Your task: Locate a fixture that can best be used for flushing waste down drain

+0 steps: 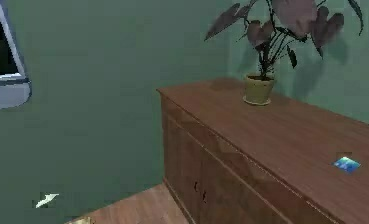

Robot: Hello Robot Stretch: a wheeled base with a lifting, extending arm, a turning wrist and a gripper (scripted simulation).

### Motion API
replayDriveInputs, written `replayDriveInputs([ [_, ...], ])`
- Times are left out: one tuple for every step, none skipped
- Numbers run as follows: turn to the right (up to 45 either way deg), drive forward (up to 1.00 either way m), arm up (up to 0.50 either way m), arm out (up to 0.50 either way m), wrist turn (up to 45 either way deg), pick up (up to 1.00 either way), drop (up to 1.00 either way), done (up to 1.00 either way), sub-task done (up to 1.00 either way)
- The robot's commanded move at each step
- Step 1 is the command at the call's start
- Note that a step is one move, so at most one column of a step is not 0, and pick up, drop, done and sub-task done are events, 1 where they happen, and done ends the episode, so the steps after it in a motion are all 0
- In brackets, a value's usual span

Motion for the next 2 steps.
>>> replayDriveInputs([
  [-45.0,0.00,0.00,0.00,0.0,0.00,0.00,0.00,0.00],
  [-45.0,0.00,0.00,0.00,0.0,0.00,0.00,0.00,0.00],
])
